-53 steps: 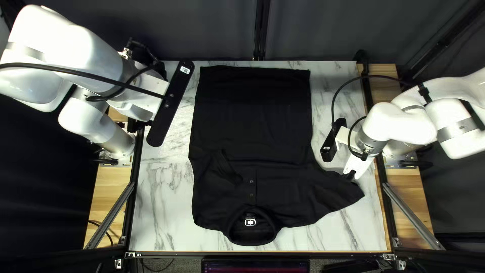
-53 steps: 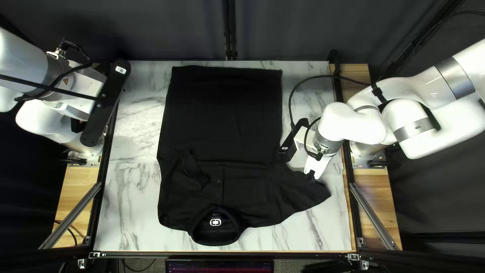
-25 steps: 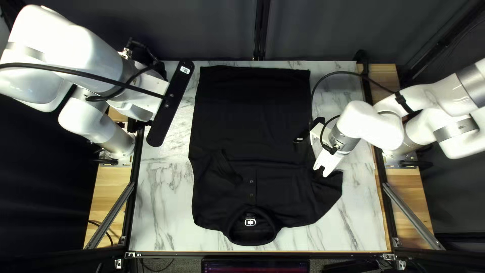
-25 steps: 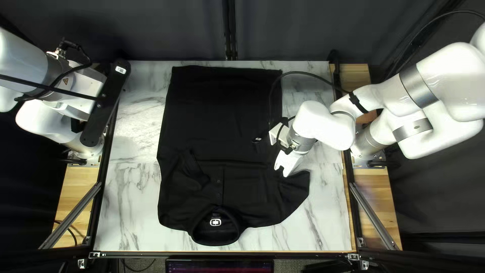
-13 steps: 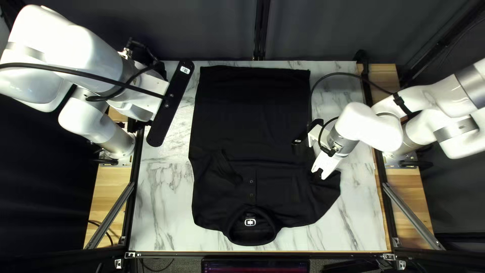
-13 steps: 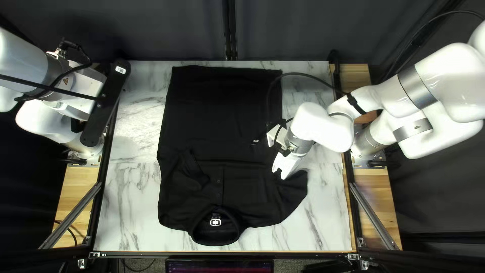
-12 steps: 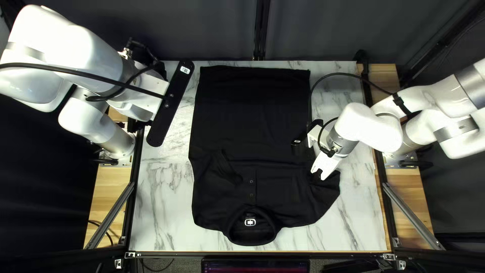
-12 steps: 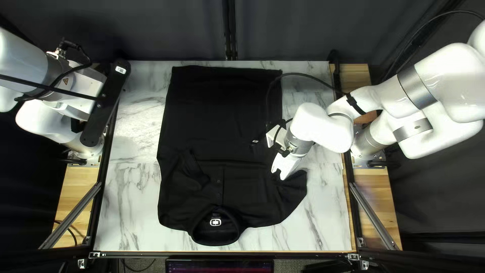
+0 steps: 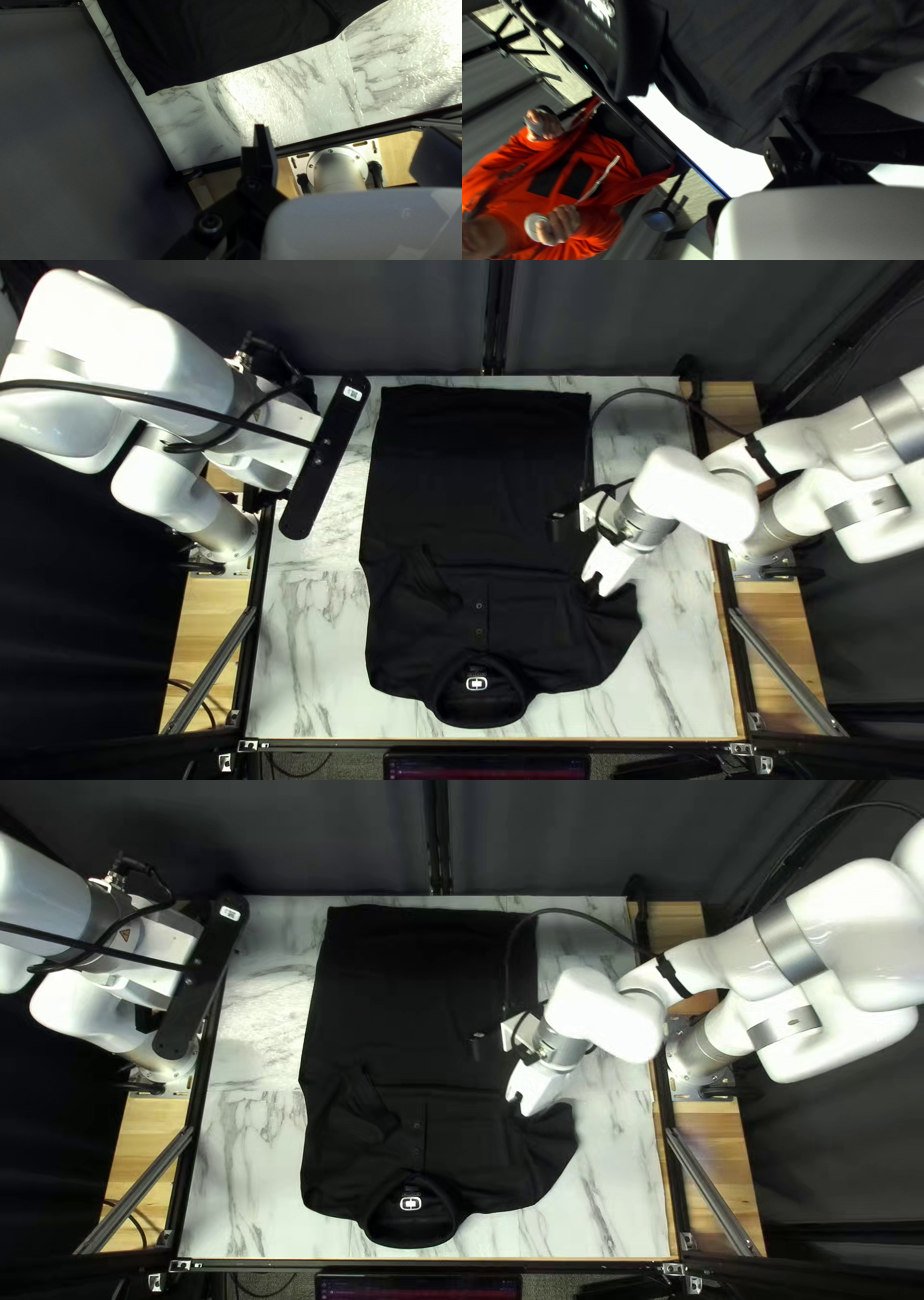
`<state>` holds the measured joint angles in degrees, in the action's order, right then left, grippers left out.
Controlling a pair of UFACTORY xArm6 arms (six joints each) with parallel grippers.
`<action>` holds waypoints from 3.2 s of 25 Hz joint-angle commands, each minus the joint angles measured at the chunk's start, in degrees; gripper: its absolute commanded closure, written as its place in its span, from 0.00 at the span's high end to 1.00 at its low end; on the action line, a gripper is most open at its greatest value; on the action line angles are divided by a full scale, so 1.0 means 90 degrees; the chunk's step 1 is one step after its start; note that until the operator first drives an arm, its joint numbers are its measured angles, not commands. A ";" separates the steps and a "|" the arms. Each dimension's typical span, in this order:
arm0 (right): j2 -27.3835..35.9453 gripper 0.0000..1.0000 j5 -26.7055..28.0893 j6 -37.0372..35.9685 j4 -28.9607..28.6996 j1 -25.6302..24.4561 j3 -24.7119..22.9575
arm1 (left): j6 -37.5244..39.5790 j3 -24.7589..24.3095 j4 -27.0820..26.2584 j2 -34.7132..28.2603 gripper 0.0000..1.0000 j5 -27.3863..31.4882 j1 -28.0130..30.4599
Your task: Fold t-shirt
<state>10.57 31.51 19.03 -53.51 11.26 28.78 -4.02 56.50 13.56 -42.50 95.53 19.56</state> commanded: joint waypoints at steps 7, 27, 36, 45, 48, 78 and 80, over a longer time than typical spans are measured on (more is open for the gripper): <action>-0.0296 0.00 -0.0909 0.0865 0.0228 0.0394 0.0022 | 0.0000 0.0000 0.0000 0.0000 1.00 0.0000 0.0000; 0.0060 1.00 -0.1185 0.3165 0.2296 0.0533 -0.0117 | 0.0000 0.0000 0.0000 0.0000 1.00 0.0000 0.0000; 0.2588 1.00 -0.0012 0.3427 0.3419 0.0772 -0.1478 | 0.0000 0.0000 0.0000 0.0000 1.00 0.0000 0.0000; 0.2743 1.00 0.0139 0.2843 0.3413 0.1154 -0.1560 | 0.0000 0.0000 0.0000 0.0000 1.00 0.0000 0.0000; 0.2782 1.00 0.0134 0.2851 0.3463 0.1155 -0.1594 | 0.0000 0.0000 0.0000 0.0000 1.00 0.0000 0.0000; 0.0185 1.00 -0.2587 -0.1708 -0.1442 0.2680 -0.1437 | 0.0000 0.0000 0.0000 0.0000 1.00 0.0000 0.0000; -0.0172 1.00 -0.2544 -0.2338 -0.2006 0.2664 -0.1122 | 0.0000 0.0000 0.0000 0.0000 1.00 0.0000 0.0000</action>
<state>13.69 9.01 6.58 -63.54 35.09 14.62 -4.02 56.50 13.56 -42.50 95.53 19.56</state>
